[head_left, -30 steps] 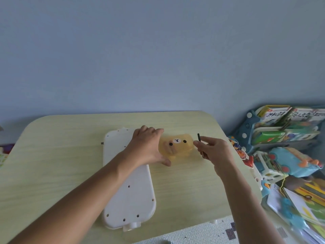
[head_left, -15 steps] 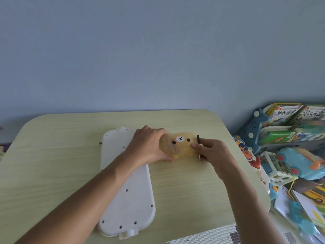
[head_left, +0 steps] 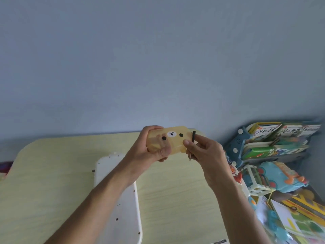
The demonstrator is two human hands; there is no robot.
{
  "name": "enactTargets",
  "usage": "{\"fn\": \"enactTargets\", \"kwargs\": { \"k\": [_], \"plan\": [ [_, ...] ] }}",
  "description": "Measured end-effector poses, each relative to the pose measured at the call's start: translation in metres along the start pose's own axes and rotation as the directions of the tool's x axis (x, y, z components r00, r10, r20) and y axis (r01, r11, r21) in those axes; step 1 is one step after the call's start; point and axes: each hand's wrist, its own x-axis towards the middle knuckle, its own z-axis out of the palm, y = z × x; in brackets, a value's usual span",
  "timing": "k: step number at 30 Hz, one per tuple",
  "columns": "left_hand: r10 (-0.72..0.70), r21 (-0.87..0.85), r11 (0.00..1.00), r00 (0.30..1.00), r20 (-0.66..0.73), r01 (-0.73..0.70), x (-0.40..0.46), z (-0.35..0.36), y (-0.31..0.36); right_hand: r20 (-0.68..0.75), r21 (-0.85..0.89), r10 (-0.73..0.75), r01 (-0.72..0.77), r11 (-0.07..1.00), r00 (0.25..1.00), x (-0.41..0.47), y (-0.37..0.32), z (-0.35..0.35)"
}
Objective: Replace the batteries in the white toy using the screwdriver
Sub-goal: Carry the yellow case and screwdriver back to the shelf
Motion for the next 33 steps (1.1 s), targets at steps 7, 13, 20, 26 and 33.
{"fn": "enactTargets", "kwargs": {
  "k": [7, 13, 20, 26, 33],
  "plan": [
    [-0.063, -0.045, 0.997, 0.987, 0.147, 0.07, -0.05, 0.065, 0.176, 0.115, 0.024, 0.103, -0.107, 0.994, 0.988, -0.078, -0.172, -0.084],
    [-0.061, 0.033, 0.998, 0.959, 0.278, 0.054, -0.108, 0.171, 0.355, -0.002, -0.011, 0.115, -0.115, 0.993, 0.993, -0.195, -0.344, -0.183],
    [-0.016, 0.079, 0.996, 0.822, 0.569, -0.035, -0.18, 0.35, 0.511, -0.319, 0.03, 0.05, -0.042, 0.999, 0.947, -0.345, -0.475, -0.343],
    [-0.018, 0.089, 0.993, 0.671, 0.741, -0.072, -0.223, 0.531, 0.555, -0.44, 0.02, -0.018, 0.03, 0.999, 0.898, -0.454, -0.512, -0.505],
    [-0.063, 0.101, 0.994, 0.512, 0.857, -0.046, -0.284, 0.763, 0.547, -0.62, -0.014, -0.028, 0.025, 1.0, 0.784, -0.559, -0.491, -0.704]
  ]
}}
